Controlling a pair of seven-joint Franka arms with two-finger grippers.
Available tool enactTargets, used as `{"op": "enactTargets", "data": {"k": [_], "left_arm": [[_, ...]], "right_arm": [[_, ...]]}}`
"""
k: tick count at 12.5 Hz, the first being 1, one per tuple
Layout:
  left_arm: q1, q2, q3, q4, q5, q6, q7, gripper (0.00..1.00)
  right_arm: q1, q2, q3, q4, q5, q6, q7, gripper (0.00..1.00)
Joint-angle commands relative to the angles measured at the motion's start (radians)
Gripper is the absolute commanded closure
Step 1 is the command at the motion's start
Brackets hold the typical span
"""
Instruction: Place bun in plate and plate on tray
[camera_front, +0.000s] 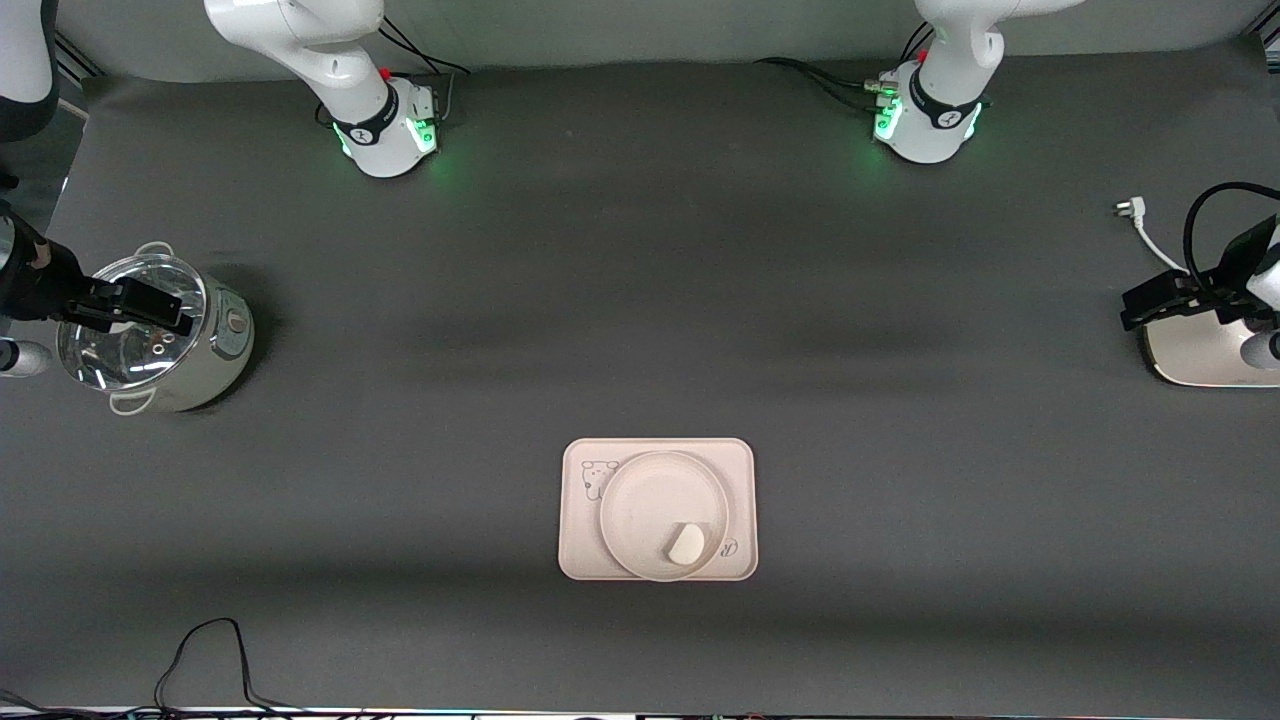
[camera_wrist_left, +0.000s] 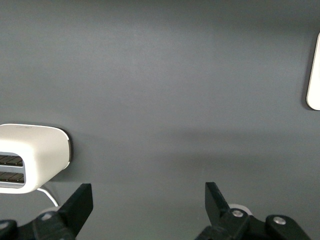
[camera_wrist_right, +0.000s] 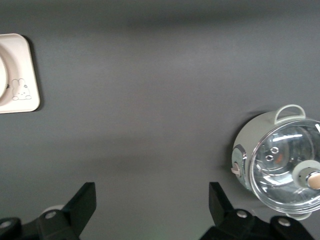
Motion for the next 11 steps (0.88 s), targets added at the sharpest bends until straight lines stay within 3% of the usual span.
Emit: {"op": "enactTargets", "data": {"k": [1, 11], "left_arm": [[-0.002, 0.002, 0.004, 0.015, -0.006, -0.021, 0.016, 0.0], [-0.01, 0.002, 0.002, 0.018, -0.009, -0.02, 0.016, 0.0]], "right_arm": [[0.007, -0.01, -0.007, -0.006, -0.03, 0.016, -0.027, 0.0], [0.007, -0.001, -0.012, -0.006, -0.03, 0.026, -0.044, 0.0]]}}
